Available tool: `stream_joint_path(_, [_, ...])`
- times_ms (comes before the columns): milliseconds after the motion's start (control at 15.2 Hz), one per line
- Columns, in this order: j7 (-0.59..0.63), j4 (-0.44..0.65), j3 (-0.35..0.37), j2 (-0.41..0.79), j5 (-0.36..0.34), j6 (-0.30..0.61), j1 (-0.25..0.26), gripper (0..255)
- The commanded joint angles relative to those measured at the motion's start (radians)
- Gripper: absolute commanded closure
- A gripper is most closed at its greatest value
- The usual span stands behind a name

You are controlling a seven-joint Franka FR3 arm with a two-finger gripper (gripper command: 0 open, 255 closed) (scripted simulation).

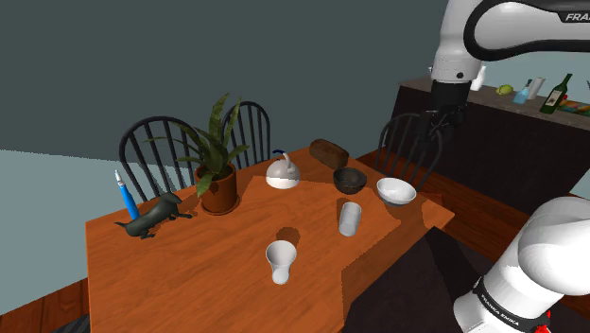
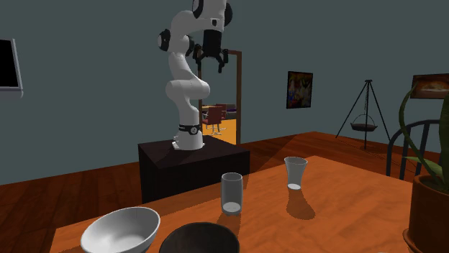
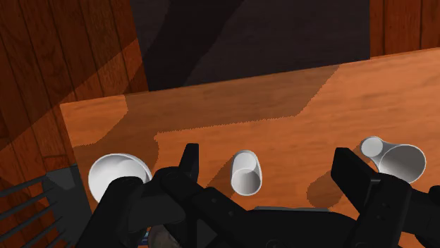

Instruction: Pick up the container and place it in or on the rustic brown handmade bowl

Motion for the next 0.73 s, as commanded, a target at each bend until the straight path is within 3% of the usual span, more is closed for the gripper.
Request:
stream_joint_path(0, [0.0,0.0,0.0,0.0,0.0,0.0,0.0,0])
stream_joint_path(660, [0.051,-0.183,-0.006,0.185,0.016,0.402,-0.007,0])
